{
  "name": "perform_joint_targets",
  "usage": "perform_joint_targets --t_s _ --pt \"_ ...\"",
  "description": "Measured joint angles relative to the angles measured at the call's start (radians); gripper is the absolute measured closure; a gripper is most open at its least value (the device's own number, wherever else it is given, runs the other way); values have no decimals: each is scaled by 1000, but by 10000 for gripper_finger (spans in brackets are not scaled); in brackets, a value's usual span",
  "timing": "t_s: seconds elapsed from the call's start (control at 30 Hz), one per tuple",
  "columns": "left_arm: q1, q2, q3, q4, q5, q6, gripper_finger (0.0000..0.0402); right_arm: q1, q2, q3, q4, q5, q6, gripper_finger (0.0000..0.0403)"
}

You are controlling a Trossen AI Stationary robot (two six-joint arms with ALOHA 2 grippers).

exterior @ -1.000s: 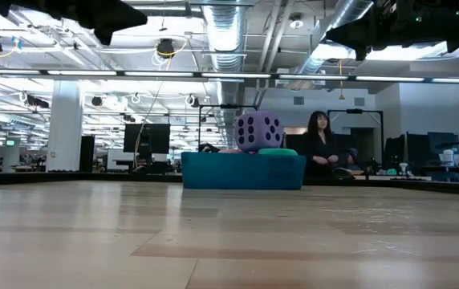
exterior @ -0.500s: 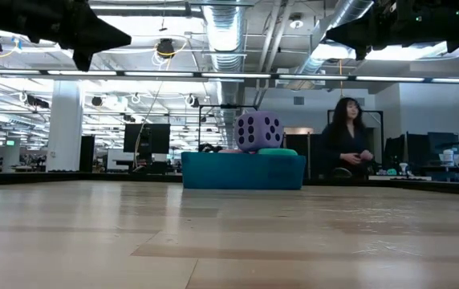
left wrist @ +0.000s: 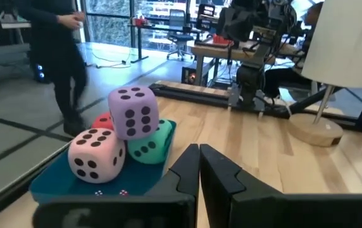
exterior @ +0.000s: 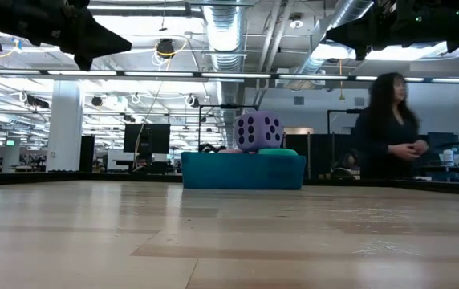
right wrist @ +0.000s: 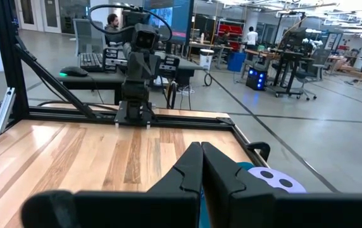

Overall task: Pick & Place Dice
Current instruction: Return to Home Position

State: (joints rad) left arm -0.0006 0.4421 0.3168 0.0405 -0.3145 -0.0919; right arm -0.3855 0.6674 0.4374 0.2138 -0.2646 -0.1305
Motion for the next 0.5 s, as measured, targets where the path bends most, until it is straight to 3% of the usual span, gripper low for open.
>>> perform_joint_targets --t_s 0.5 --pt "0 -57 0 -30 25 88 400 0 0 0 -5 0 0 403"
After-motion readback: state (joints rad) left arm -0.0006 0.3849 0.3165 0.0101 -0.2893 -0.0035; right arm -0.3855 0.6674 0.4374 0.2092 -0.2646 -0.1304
